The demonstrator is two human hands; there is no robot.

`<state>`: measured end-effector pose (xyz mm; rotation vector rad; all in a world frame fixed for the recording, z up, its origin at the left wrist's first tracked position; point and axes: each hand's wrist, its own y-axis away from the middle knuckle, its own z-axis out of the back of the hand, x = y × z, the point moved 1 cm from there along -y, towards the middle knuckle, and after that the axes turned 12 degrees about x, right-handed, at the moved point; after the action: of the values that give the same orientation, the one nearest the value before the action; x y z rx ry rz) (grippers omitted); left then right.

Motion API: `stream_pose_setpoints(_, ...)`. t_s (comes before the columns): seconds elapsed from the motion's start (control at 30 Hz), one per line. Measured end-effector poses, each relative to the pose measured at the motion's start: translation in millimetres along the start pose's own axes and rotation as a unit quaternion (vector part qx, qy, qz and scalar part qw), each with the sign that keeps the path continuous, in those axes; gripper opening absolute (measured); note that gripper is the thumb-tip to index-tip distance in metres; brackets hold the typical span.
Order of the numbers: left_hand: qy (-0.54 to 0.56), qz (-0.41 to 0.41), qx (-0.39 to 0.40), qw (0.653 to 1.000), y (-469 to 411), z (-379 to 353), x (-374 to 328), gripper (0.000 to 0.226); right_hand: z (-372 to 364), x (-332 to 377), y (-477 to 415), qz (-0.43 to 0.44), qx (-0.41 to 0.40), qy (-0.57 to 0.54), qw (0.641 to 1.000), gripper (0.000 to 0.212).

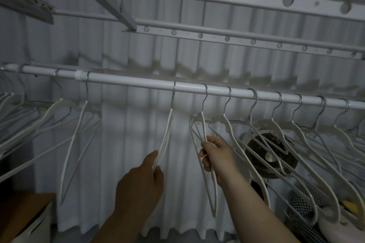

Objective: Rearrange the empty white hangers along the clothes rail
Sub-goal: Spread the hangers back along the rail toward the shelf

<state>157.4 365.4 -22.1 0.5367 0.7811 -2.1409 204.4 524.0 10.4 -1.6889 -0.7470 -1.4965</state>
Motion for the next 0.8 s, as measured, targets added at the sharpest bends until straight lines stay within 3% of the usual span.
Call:
stream_pose_setpoints(0.5, -0.016, -0.013, 0.0, 1.0, 0, 0, -5, 0.043, 8, 3, 1, 0.002, 0.001, 0.034, 0.999, 0.03)
stream_pose_setpoints(0.8, -0.057, -0.012, -0.014, 0.998, -8, -7, -2, 0.043, 10, 0, -6, 0.0, -0.003, 0.014, 1.0, 0.015)
